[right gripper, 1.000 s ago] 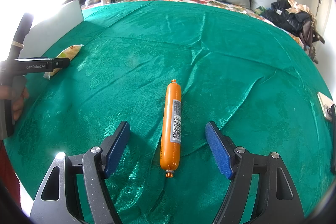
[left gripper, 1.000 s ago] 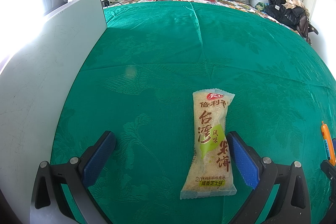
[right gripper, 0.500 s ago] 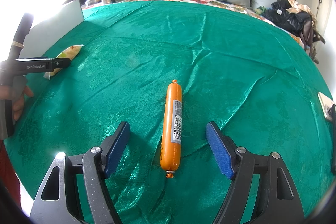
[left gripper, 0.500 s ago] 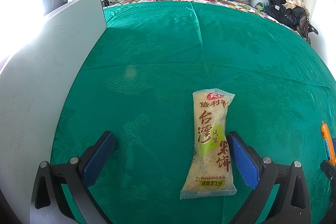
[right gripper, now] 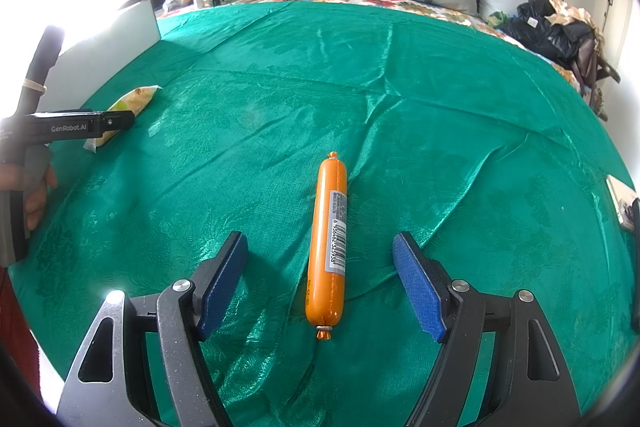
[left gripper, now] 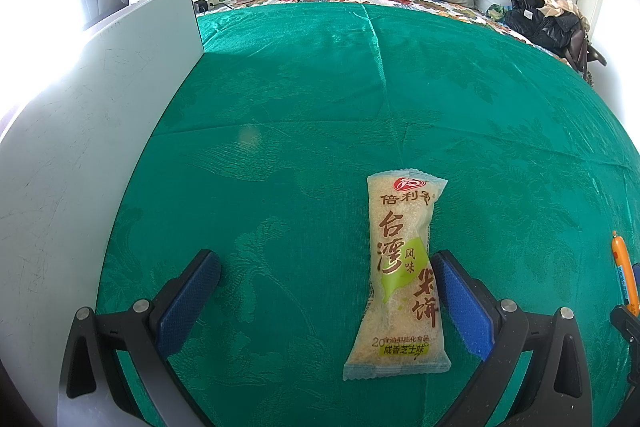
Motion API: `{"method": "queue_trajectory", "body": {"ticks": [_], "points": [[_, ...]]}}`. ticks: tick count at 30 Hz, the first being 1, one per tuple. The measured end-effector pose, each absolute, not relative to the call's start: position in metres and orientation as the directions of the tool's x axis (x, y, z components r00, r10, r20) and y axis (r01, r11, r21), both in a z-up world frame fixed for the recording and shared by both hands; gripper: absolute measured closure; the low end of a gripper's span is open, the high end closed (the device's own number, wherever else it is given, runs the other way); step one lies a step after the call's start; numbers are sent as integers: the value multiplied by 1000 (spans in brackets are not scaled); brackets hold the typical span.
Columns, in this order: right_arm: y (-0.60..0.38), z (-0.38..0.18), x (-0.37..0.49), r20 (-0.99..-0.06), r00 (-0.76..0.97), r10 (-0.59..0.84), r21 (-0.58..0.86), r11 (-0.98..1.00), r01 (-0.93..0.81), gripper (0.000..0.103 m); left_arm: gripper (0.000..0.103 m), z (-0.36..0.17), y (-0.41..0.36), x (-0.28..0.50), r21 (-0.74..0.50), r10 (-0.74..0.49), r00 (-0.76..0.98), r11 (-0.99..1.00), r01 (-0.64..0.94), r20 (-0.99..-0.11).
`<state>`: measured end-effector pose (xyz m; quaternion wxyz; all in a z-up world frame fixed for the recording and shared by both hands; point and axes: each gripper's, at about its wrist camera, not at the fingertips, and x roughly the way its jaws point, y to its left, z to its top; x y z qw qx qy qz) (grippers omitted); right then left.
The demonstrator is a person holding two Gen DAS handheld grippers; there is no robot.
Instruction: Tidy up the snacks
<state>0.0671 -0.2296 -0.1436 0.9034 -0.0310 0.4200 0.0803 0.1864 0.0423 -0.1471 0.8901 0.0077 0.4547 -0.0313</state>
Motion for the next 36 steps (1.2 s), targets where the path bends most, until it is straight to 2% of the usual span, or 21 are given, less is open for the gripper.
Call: {"method": "queue_trajectory", "body": {"ticks": [10, 14, 17, 20, 22, 25, 27, 28, 29, 30, 31, 32, 36], "points": [[-230, -143, 67, -765, 633, 121, 13, 985, -173, 24, 0, -147, 42, 187, -13, -48, 585, 998, 63, -810], [-228, -144, 69, -774, 616, 144, 28, 981, -194, 19, 0, -145, 42, 187, -13, -66, 549, 995, 100, -833], [-241, -135, 82, -823, 518, 233, 134, 966, -221, 21, 1, -141, 41, 199, -22, -93, 407, 984, 176, -908], [-274, -124, 101, -845, 434, 314, 303, 948, -96, 23, 1, -133, 44, 201, -75, -150, 380, 976, 206, -913], [-283, -119, 111, -864, 401, 304, 311, 949, -48, 23, 2, -131, 42, 204, -76, -153, 375, 974, 213, -914], [-268, -117, 125, -903, 323, 282, 269, 959, -85, 26, 13, -132, 29, 211, -66, -148, 349, 969, 236, -926], [-249, -119, 128, -925, 286, 249, 219, 966, -134, 40, 17, -131, 18, 213, -21, -112, 342, 966, 257, -933], [-241, -123, 128, -935, 264, 237, 201, 967, -156, 52, 21, -129, 13, 212, -5, -103, 349, 963, 269, -931], [-234, -127, 128, -942, 249, 224, 185, 968, -171, 64, 32, -127, 11, 213, -11, -112, 350, 961, 277, -930], [-230, -129, 128, -948, 243, 205, 163, 969, -184, 65, 43, -124, 10, 211, -15, -118, 359, 961, 277, -926], [-226, -129, 127, -950, 257, 177, 128, 972, -197, 80, 82, -120, 10, 210, -19, -124, 370, 961, 276, -921], [-224, -129, 125, -954, 256, 155, 106, 975, -195, 86, 83, -117, 13, 210, -47, -146, 357, 961, 271, -923], [-239, -118, 113, -935, 280, 219, 192, 974, -123, 87, 84, -98, 30, 196, -159, -238, 374, 960, 229, -897]]}}
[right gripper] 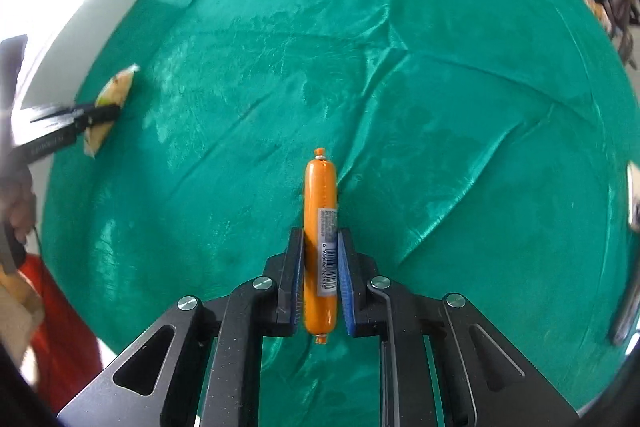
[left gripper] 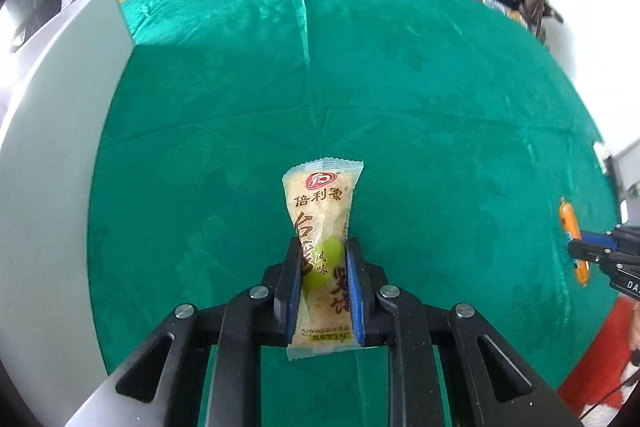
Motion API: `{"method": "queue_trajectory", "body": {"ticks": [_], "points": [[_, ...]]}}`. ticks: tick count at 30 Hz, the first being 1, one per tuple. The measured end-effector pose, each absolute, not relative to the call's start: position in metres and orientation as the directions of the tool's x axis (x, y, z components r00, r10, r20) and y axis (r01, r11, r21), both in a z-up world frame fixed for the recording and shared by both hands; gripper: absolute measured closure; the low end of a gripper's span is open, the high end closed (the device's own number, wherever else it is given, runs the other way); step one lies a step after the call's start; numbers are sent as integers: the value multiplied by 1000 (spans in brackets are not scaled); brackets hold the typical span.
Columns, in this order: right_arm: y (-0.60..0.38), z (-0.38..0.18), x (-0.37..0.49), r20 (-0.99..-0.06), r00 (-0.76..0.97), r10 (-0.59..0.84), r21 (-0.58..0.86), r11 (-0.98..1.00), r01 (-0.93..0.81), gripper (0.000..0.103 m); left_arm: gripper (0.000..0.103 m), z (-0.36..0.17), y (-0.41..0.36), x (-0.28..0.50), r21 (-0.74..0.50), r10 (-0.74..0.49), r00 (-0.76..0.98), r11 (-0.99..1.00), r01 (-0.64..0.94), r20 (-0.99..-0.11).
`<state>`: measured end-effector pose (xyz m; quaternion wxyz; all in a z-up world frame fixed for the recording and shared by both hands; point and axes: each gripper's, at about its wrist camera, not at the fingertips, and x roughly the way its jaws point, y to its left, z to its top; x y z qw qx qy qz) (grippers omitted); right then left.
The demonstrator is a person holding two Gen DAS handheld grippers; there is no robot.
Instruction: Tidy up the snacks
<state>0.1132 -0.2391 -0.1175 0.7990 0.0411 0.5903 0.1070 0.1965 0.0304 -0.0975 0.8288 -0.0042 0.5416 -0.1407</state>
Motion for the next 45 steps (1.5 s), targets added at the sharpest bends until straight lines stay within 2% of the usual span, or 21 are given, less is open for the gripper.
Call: {"method": "queue_trajectory", "body": {"ticks": [6, 11, 15, 18, 21, 25, 27, 28, 29, 31, 36, 37, 39, 41, 43, 45], "points": [[-248, -102, 96, -904, 286, 316, 309, 948, -70, 86, 84, -56, 66, 147, -360, -395, 412, 919, 162, -821], [-197, -57, 96, -858, 316, 405, 364, 913, -181, 86, 84, 0, 116, 108, -417, -425, 509, 899, 137, -749], [-113, -3, 101, -782, 334, 526, 424, 842, -334, 86, 84, 41, 183, 85, -371, -334, 604, 926, 67, -724], [-39, 35, 104, -718, 307, 625, 471, 760, -448, 86, 83, 52, 242, 77, -261, -174, 646, 964, -41, -744], [37, 55, 102, -679, 248, 691, 495, 681, -539, 86, 83, 40, 295, 69, -211, -66, 631, 965, -157, -773], [121, 50, 101, -685, 189, 704, 482, 632, -607, 86, 82, 8, 332, 54, -134, 40, 583, 959, -252, -811], [143, 36, 99, -690, 159, 706, 492, 618, -613, 82, 69, -8, 335, 44, -109, 72, 564, 954, -280, -823], [152, 28, 98, -695, 152, 703, 492, 618, -613, 74, 53, -13, 338, 40, -98, 91, 558, 949, -298, -825], [158, 20, 98, -701, 139, 699, 498, 620, -607, 56, 37, -16, 339, 37, -93, 104, 560, 945, -313, -822], [157, 9, 102, -707, 136, 694, 505, 629, -591, 52, 24, -16, 341, 28, -91, 125, 577, 939, -331, -807], [135, 21, 106, -726, 221, 651, 419, 674, -608, 50, 20, 5, 330, 16, -7, 209, 612, 944, -331, -763], [128, 27, 105, -726, 255, 639, 389, 687, -613, 40, 17, 12, 323, 13, 25, 243, 619, 940, -339, -747], [118, 41, 103, -706, 325, 630, 345, 706, -618, 27, 10, 25, 315, 13, 68, 294, 635, 932, -355, -715], [109, 53, 99, -682, 383, 623, 302, 718, -627, 25, 2, 40, 308, 5, 57, 314, 677, 926, -373, -665], [104, 62, 93, -667, 451, 594, 230, 739, -633, 17, 1, 51, 307, -4, 7, 319, 717, 916, -401, -620], [105, 67, 88, -660, 501, 559, 159, 757, -634, 16, 0, 58, 308, -12, -20, 340, 727, 899, -437, -596]]}}
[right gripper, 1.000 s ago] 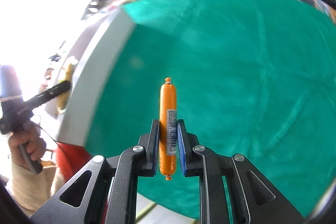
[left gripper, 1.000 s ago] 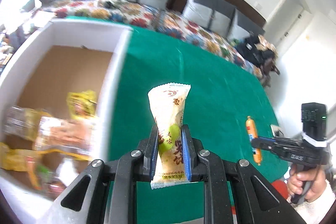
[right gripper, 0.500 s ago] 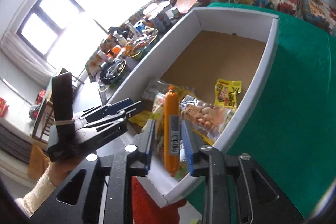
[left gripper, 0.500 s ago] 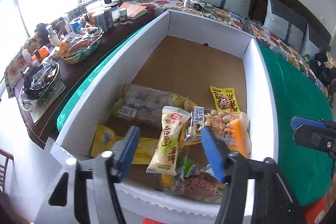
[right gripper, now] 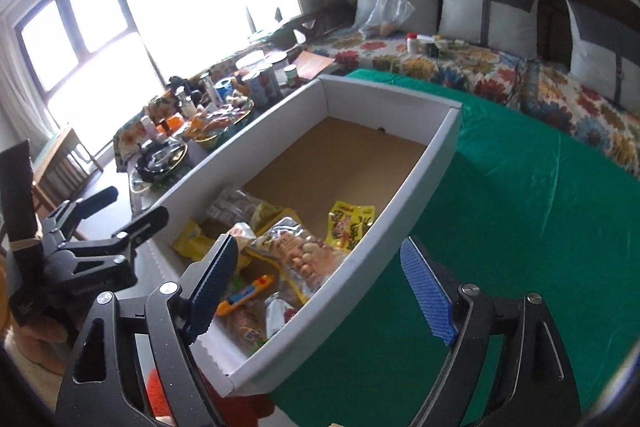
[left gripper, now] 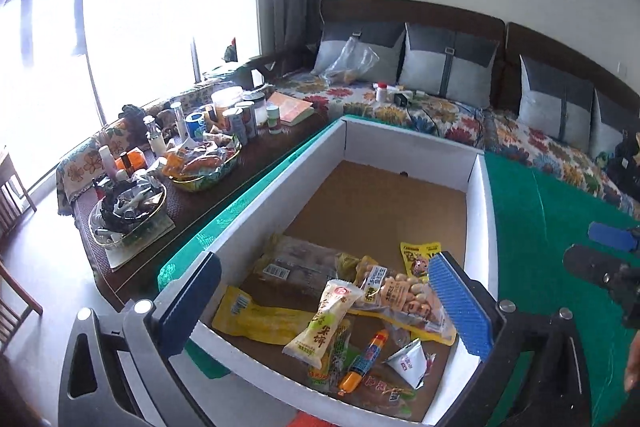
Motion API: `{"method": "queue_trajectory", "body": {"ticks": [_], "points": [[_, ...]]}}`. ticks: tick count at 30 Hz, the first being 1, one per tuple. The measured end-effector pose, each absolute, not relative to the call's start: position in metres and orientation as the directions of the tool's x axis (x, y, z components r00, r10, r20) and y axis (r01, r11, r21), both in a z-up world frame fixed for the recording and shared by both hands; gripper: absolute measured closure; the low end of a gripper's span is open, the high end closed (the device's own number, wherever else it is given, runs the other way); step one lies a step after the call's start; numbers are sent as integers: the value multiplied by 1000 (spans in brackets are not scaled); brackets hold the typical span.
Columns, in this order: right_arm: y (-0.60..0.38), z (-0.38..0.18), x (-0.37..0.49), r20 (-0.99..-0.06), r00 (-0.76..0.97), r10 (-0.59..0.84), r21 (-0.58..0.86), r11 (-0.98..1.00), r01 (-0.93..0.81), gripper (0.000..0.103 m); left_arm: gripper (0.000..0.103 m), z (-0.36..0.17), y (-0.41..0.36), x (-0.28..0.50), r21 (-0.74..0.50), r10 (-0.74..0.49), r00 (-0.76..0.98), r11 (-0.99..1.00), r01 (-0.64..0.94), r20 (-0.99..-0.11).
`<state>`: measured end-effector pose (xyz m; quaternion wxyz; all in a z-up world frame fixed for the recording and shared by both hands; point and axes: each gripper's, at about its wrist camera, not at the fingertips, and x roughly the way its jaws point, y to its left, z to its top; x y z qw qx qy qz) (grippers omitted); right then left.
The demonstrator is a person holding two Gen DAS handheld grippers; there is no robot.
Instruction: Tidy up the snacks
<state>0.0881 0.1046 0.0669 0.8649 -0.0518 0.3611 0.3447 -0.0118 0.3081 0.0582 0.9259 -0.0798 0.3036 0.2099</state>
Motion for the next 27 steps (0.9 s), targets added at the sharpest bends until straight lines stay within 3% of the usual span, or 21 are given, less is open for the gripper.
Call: {"method": "queue_trajectory", "body": {"ticks": [3, 11, 27], "points": [[106, 67, 82, -669, 538, 513, 85, 771, -631, 14, 0, 62, 309, -17, -9, 359, 725, 893, -450, -588], [115, 63, 69, -664, 526, 531, 88, 754, -651, 14, 0, 64, 307, -25, 93, 455, 667, 859, -504, -590], [134, 70, 56, -694, 552, 463, 7, 770, -638, 14, 0, 68, 303, -31, 181, 494, 650, 853, -489, -577]]}}
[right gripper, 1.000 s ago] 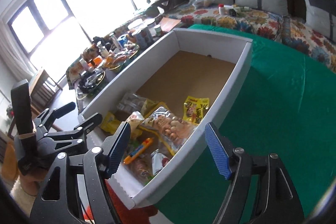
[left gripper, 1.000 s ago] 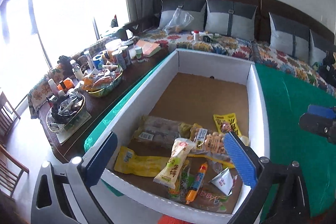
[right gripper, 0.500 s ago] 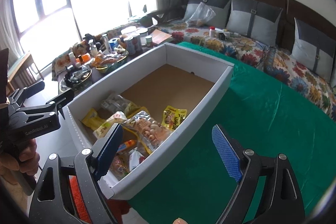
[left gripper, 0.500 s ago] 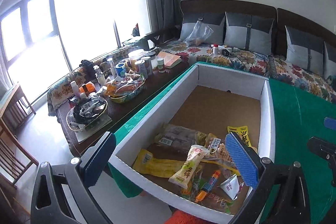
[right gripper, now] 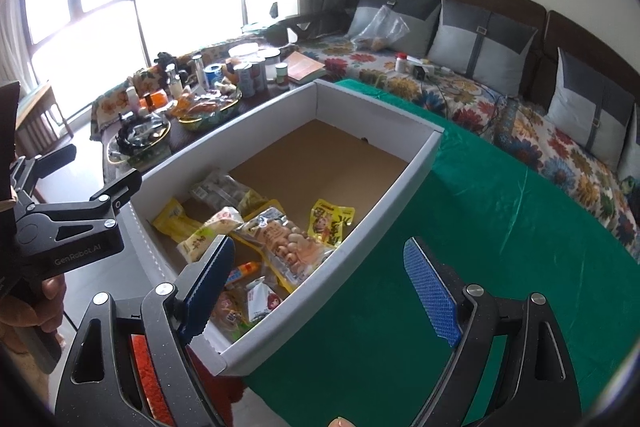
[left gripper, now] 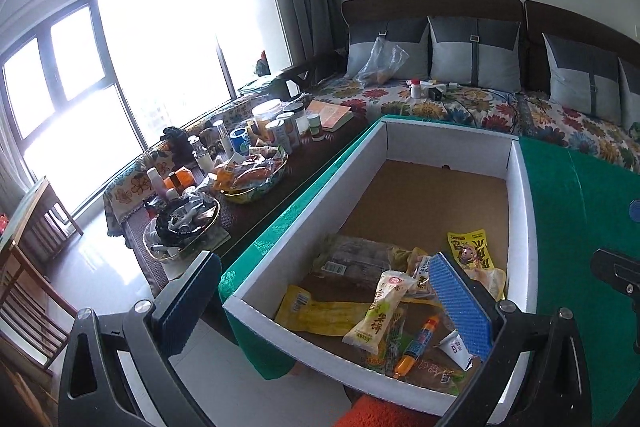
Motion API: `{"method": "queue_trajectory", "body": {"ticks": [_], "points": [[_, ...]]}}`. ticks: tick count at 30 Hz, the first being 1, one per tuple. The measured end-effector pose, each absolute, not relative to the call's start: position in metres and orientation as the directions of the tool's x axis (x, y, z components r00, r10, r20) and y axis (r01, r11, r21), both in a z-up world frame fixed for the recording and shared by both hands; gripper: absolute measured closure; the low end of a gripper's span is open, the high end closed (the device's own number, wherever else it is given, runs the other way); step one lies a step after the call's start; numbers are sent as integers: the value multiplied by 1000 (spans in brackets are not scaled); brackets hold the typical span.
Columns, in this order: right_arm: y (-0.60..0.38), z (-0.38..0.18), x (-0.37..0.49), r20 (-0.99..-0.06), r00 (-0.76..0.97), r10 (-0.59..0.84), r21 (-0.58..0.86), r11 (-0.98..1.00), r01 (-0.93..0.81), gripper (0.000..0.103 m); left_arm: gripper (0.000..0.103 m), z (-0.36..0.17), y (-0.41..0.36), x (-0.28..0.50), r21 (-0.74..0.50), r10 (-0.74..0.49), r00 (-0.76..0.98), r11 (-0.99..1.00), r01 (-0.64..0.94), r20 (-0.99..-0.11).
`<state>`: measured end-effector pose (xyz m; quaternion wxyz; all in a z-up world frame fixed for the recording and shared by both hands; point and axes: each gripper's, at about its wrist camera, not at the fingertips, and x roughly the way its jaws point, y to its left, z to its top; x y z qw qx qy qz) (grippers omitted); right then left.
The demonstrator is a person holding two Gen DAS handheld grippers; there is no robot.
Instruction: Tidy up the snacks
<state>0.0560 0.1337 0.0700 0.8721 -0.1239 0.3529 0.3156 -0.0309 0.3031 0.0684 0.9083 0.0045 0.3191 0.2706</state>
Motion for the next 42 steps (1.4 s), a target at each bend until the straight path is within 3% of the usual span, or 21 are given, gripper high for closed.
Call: {"method": "queue_trajectory", "body": {"ticks": [10, 22, 37, 42], "points": [[160, 86, 62, -744, 504, 440, 27, 772, -635, 14, 0, 74, 320, -23, 83, 355, 566, 890, -449, -744], [175, 84, 61, -770, 474, 428, 22, 760, -650, 14, 0, 75, 328, -19, 110, 397, 525, 863, -494, -753], [185, 59, 61, -807, 456, 375, -12, 762, -648, 14, 0, 66, 339, -14, 72, 347, 536, 881, -468, -770], [186, 59, 61, -808, 455, 375, -14, 759, -651, 14, 0, 61, 342, -15, 8, 288, 552, 891, -454, -783]]}}
